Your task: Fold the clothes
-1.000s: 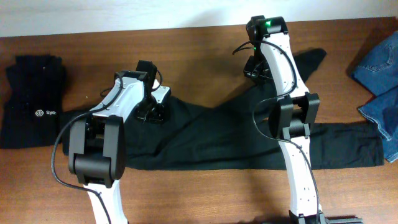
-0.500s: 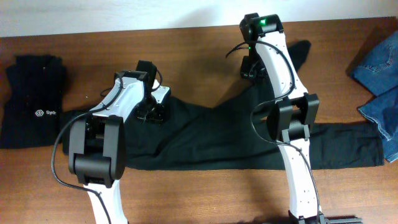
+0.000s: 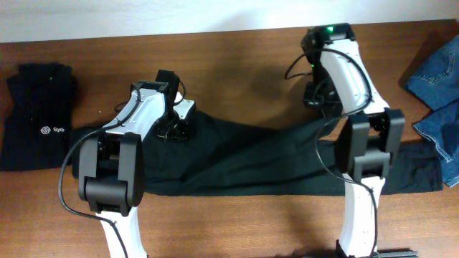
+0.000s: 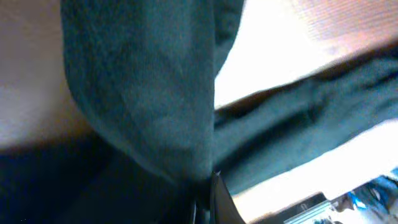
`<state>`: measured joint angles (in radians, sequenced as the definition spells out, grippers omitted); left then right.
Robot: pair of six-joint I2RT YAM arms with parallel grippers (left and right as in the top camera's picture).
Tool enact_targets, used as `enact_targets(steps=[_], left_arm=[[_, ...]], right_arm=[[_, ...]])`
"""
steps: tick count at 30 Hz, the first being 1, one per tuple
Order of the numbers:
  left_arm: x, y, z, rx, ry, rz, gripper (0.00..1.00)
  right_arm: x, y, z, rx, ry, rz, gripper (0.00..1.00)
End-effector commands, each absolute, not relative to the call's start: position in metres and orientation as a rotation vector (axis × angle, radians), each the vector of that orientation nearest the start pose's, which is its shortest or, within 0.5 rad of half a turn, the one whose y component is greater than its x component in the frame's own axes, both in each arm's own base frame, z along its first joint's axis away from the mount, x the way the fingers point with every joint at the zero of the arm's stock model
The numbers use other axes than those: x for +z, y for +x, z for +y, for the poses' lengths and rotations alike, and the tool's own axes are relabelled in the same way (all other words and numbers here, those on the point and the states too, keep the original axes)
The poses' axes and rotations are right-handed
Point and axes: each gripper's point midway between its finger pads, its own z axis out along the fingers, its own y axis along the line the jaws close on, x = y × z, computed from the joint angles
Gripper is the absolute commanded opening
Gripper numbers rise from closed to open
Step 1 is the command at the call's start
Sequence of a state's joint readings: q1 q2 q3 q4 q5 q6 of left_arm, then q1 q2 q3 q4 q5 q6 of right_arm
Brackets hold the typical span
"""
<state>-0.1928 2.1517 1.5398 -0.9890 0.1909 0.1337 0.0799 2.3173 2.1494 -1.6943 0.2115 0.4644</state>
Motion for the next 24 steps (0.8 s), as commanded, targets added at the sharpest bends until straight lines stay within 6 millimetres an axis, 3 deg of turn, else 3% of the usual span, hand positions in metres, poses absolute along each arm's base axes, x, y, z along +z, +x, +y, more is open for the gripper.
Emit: enact_targets(steps=[1, 14, 20, 24], left_arm=[[-0.016, 0.377, -0.096, -0.249, 0.483, 3.159, 0.01], [-0.017, 0.388, -0.098, -0.247, 0.482, 3.112, 0.01], [-0.017, 0.397, -0.1, -0.246, 0.481, 3.074, 0.01], [-0.016, 0.403, -0.101, -0.245, 0.48, 3.049, 0.01]], right_arm=[[0.094, 0.361, -0.011, -0.561, 0.577, 3.31, 0.04], [0.111, 0.296, -0.018, -0.619, 0.68, 3.33, 0.04], [0.101, 0.26, -0.02, -0.669, 0.795, 3.332, 0.04], [0.081, 0.24, -0.022, -0.707, 0.867, 3.329, 0.04]])
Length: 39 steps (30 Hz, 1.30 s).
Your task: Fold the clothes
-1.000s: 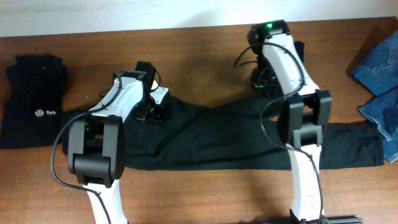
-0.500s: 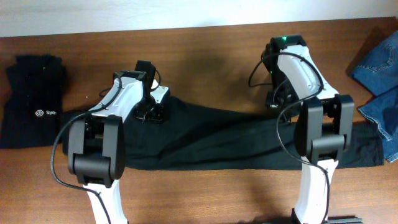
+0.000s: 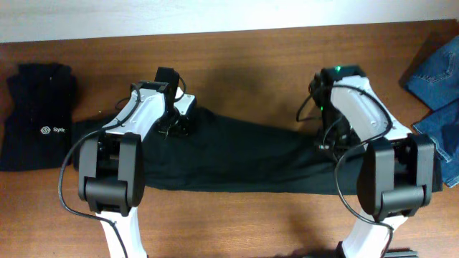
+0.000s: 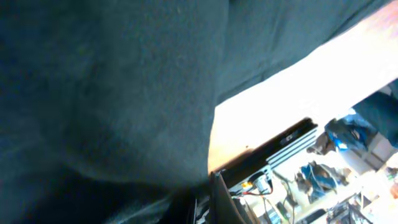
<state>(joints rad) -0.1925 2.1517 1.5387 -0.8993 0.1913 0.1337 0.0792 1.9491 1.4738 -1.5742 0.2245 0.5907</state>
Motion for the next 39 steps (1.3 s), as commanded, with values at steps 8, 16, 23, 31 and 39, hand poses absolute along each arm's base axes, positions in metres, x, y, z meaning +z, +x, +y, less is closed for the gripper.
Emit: enact_targets(steps=[8, 16, 23, 31, 39], left_arm=[[-0.016, 0.405, -0.101, -0.244, 0.48, 3.042, 0.01], [-0.016, 0.405, -0.101, -0.243, 0.479, 3.043, 0.01], [-0.016, 0.405, -0.101, -0.243, 0.479, 3.042, 0.01], [-0.016, 0.405, -0.101, -0.244, 0.479, 3.041, 0.01], [-0.016, 0.405, -0.101, -0.244, 0.479, 3.041, 0.01]], right_arm=[[0.087, 0.235, -0.028, -0.796, 0.998, 3.252, 0.45], [0.15, 0.27, -0.034, -0.637, 1.074, 2.951, 0.53], [0.158, 0.31, -0.031, -0.478, 0.982, 2.803, 0.66], [0.13, 0.365, -0.026, -0.529, 0.64, 2.798, 0.76], [0.079, 0.377, -0.033, -0.694, 0.525, 2.881, 0.76]])
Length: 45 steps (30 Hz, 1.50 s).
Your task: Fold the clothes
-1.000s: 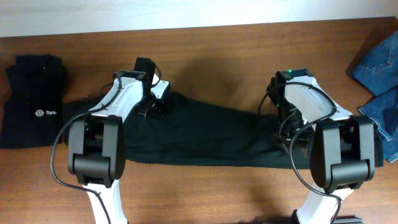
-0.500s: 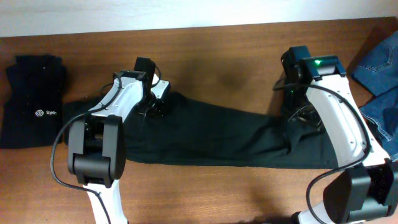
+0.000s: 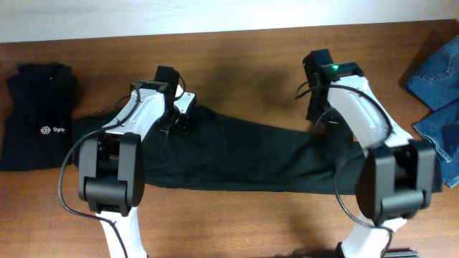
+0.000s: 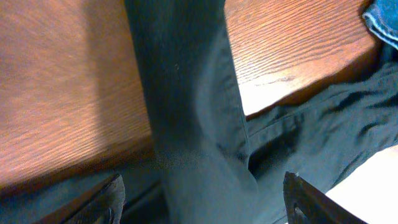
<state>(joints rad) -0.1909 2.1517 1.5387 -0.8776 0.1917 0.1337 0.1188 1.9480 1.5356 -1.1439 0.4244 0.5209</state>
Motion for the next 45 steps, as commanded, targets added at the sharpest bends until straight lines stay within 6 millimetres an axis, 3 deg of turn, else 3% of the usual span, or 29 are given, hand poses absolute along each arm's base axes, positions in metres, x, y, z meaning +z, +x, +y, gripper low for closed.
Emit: enact_targets(steps=[1, 8, 14, 21, 25, 32, 38, 42, 45], left_arm=[[-0.016, 0.405, -0.101, -0.244, 0.479, 3.042, 0.01], [-0.016, 0.405, -0.101, -0.244, 0.479, 3.042, 0.01], [-0.016, 0.405, -0.101, -0.244, 0.479, 3.042, 0.01], [-0.016, 0.405, -0.101, -0.244, 0.479, 3.041, 0.01], [-0.016, 0.405, -0.101, -0.244, 0.479, 3.041, 0.01], [-0.016, 0.405, -0.101, -0.244, 0.479, 3.041, 0.0], [-0.016, 0.405, -0.101, -0.244, 0.479, 3.041, 0.01], [-0.016, 0.405, -0.101, -0.244, 0.479, 3.041, 0.01], [-0.016, 0.405, -0.101, -0.244, 0.479, 3.041, 0.01]], right_arm=[[0.073, 0.377, -0.034, -0.706, 0.5, 2.902, 0.76], [0.054, 0.374, -0.036, -0.765, 0.44, 2.959, 0.76], [0.053, 0.37, -0.047, -0.882, 0.416, 2.952, 0.75], [0.046, 0.367, -0.059, -0.892, 0.431, 2.984, 0.74], [0.042, 0.361, -0.072, -0.914, 0.442, 3.019, 0.64], [0.044, 0.343, -0.092, -0.948, 0.634, 3.03, 0.06], [0.052, 0.32, -0.098, -1.016, 0.824, 3.028, 0.04], [0.067, 0.296, -0.097, -1.106, 1.104, 2.939, 0.04], [0.078, 0.289, -0.095, -1.101, 1.196, 2.9, 0.04]])
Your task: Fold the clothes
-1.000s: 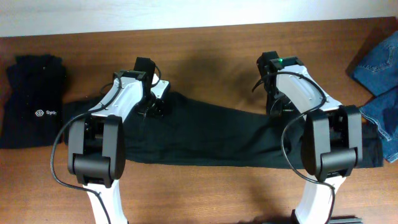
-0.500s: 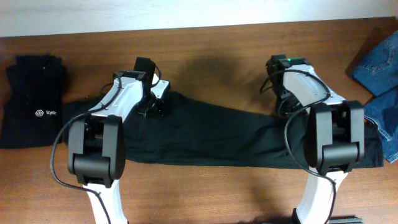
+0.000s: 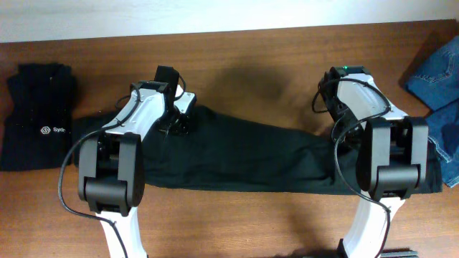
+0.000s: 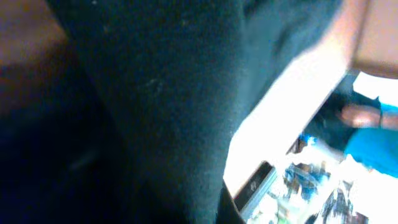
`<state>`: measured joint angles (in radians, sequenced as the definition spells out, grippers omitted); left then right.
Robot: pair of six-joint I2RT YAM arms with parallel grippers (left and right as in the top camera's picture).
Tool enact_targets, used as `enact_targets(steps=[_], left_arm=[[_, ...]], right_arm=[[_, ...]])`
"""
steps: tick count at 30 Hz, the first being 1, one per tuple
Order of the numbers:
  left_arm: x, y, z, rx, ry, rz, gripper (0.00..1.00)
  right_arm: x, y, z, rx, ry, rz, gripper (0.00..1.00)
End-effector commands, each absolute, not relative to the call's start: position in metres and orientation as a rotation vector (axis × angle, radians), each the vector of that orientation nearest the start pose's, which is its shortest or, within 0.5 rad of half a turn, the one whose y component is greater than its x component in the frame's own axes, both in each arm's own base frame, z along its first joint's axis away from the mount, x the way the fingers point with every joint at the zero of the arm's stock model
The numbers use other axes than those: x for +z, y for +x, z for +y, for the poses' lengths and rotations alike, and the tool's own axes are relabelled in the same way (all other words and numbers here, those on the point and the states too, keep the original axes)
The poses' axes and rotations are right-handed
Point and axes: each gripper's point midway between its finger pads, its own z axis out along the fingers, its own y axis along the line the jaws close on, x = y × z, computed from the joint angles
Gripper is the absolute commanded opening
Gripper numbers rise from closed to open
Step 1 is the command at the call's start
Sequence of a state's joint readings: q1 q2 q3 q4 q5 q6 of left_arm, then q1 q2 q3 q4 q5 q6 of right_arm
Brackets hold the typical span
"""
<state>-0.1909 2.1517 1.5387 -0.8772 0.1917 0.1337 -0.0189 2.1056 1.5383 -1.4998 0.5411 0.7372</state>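
Black trousers (image 3: 237, 158) lie stretched from left to right across the wooden table (image 3: 237, 64). My left gripper (image 3: 174, 126) rests on their left end, its jaws too small in the overhead view to read. At their upper right edge, my right gripper (image 3: 343, 123) is down on the cloth. Dark blurred trouser cloth (image 4: 155, 93) fills the right wrist view. It runs down into my right gripper (image 4: 217, 200), which looks shut on it.
A folded black garment with a white logo (image 3: 36, 115) lies at the far left. Blue jeans (image 3: 439, 79) are heaped at the far right edge, next to the trousers' right end. The table's front edge runs just below the trousers.
My right gripper was open above the trousers' upper edge. It now sits a little further right, low on the cloth and shut on it. The left arm has not moved.
First my right gripper held a raised fold of the trousers right of the middle. Then it was lower and nearer me, with the cloth spread flatter. Then it stood open over the upper edge, the fold let go. Now it grips the cloth further right.
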Motion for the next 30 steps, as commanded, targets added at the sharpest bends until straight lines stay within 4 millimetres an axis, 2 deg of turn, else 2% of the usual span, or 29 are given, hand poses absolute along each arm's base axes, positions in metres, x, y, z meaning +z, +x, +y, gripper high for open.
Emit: enact_targets(steps=[1, 6, 10, 20, 26, 30], left_arm=[[-0.016, 0.405, -0.101, -0.244, 0.479, 3.041, 0.01], [-0.016, 0.406, -0.101, -0.244, 0.479, 3.038, 0.01], [-0.016, 0.408, -0.101, -0.244, 0.477, 3.03, 0.01], [-0.016, 0.408, -0.098, -0.244, 0.467, 3.032, 0.01], [-0.016, 0.408, -0.098, -0.244, 0.468, 3.033, 0.01], [-0.016, 0.407, -0.098, -0.244, 0.468, 3.038, 0.01]], right_arm=[[0.083, 0.288, -0.094, -1.082, 1.209, 2.893, 0.04], [0.103, 0.289, -0.09, -0.936, 1.169, 2.915, 0.04], [0.105, 0.284, -0.095, -0.827, 1.142, 2.952, 0.04], [0.066, 0.236, -0.108, -0.607, 1.392, 2.943, 0.04], [0.046, 0.227, -0.115, -0.553, 1.494, 2.884, 0.04], [0.043, 0.221, -0.123, -0.567, 1.684, 2.759, 0.04]])
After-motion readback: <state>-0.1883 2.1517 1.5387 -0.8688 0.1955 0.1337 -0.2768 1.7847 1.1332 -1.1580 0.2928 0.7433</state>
